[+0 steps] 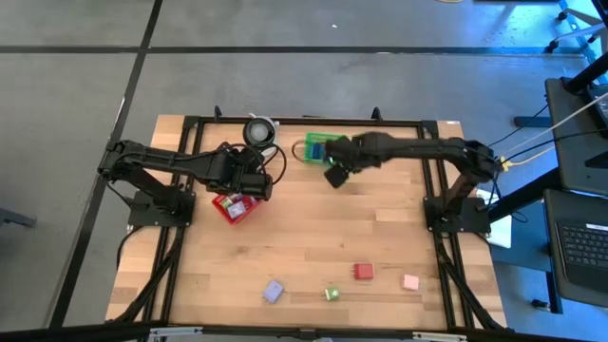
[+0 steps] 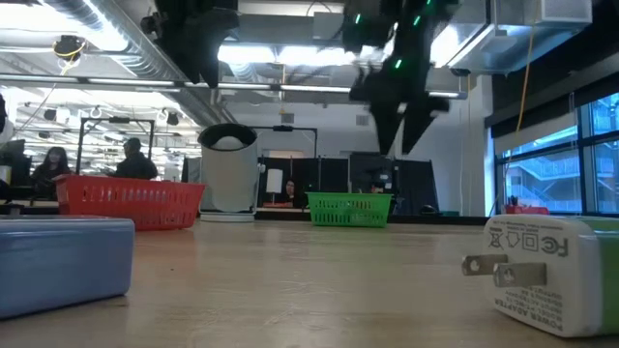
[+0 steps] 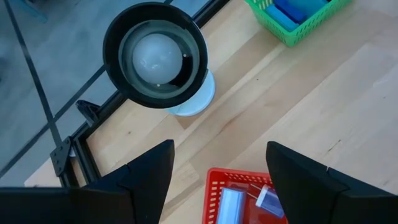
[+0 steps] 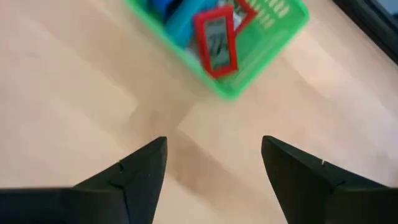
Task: Pick & Place Office items
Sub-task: Put the red charger adapter into the red bin
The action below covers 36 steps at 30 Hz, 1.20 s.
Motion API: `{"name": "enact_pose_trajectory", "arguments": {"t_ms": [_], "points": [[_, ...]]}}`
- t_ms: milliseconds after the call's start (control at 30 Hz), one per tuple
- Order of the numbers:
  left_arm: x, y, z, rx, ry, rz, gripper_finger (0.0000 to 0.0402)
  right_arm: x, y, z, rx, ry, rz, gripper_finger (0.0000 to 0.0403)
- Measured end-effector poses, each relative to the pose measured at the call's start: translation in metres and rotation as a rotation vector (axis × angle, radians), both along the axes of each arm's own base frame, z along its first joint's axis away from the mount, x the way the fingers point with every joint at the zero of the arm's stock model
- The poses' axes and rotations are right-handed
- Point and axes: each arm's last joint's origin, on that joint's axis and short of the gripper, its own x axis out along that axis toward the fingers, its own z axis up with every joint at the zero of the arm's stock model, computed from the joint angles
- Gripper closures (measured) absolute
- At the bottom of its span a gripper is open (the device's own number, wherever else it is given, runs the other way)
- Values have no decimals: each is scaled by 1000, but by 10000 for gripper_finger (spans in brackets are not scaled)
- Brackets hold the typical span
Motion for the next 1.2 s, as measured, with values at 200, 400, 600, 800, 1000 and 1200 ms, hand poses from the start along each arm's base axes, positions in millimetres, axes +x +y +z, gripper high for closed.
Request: {"name": "enact_pose_trajectory", "arguments": {"t_ms": [200,400,600,800,1000,1200], "points": [[0,0,0,0,0,0,151,-11,74,9,-19,5,-48,152],[0,1,0,36,41,-42,151,-22,146,7,17,-17,57,154],[0,1,1,56,73,-76,151,-35,168,5,141,118,247,154],[0,-3,-2,-78,47,-66,151,-52,194,-19,131,220,573,154],[0,-13,-3,-199,-12,-20,151,-56,229,-45,174,67,768,154],[-1,-24,-3,-229,-81,39,151,-61,244,-60,222,-35,762,149]]}}
